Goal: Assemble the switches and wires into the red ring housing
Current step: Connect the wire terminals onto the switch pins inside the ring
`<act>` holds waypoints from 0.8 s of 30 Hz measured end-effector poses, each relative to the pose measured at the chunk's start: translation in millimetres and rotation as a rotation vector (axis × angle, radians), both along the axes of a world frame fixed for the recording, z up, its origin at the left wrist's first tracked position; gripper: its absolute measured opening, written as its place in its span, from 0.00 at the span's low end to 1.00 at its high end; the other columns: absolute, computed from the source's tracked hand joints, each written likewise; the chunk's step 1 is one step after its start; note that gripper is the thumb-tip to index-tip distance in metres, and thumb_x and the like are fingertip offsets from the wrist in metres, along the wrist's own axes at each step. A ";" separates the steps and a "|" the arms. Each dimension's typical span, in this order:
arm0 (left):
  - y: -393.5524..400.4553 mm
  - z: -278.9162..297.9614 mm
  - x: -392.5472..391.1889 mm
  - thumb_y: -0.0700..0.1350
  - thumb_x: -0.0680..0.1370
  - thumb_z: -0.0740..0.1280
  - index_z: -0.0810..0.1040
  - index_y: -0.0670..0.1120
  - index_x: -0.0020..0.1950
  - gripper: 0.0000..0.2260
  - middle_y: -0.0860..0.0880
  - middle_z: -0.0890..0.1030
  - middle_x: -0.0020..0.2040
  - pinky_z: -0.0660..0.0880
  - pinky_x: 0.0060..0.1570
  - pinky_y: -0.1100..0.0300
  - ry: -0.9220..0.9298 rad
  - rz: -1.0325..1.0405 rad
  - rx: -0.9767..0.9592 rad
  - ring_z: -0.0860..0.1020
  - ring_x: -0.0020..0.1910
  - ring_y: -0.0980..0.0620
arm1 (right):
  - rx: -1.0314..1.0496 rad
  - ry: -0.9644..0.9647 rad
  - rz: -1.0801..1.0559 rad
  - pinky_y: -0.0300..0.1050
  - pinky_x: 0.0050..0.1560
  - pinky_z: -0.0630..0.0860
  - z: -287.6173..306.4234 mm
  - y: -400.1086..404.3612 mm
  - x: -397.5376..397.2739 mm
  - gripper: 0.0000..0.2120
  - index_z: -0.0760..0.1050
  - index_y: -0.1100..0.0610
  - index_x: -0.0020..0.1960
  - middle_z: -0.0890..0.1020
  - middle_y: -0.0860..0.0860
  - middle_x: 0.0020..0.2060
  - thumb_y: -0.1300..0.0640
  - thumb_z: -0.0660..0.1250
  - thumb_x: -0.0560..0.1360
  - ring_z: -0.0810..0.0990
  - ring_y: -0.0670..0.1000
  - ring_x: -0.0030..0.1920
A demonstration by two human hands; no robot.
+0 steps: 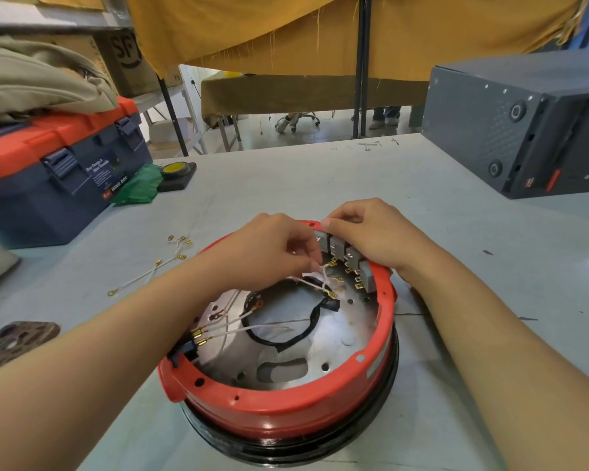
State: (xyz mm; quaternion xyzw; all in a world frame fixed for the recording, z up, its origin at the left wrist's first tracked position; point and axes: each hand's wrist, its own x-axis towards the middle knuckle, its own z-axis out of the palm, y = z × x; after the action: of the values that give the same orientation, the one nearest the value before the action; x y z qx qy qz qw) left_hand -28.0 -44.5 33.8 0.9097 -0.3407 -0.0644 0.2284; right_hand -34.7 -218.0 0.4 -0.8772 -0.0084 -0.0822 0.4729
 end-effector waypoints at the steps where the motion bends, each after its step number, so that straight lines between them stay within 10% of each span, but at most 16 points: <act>1: -3.4 -0.7 -0.5 0.44 0.74 0.70 0.82 0.49 0.44 0.02 0.53 0.83 0.37 0.73 0.40 0.67 -0.007 0.029 -0.004 0.80 0.35 0.59 | 0.021 0.004 0.007 0.43 0.51 0.75 -1.1 -0.5 -1.2 0.06 0.82 0.52 0.47 0.84 0.50 0.44 0.51 0.68 0.74 0.81 0.49 0.48; 24: -24.5 -26.5 -6.3 0.43 0.71 0.68 0.74 0.49 0.34 0.07 0.55 0.73 0.29 0.65 0.31 0.65 -0.157 0.152 -0.012 0.70 0.29 0.60 | 0.084 -0.009 -0.015 0.44 0.56 0.75 -7.7 0.3 -4.4 0.07 0.81 0.54 0.50 0.84 0.51 0.46 0.53 0.68 0.74 0.81 0.48 0.50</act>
State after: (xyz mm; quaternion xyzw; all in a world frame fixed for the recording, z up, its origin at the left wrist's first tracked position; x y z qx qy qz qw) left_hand -34.3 -69.1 7.4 0.9338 -0.2881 0.0267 0.2105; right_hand -39.1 -217.7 -7.3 -0.8563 -0.0008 -0.0899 0.5086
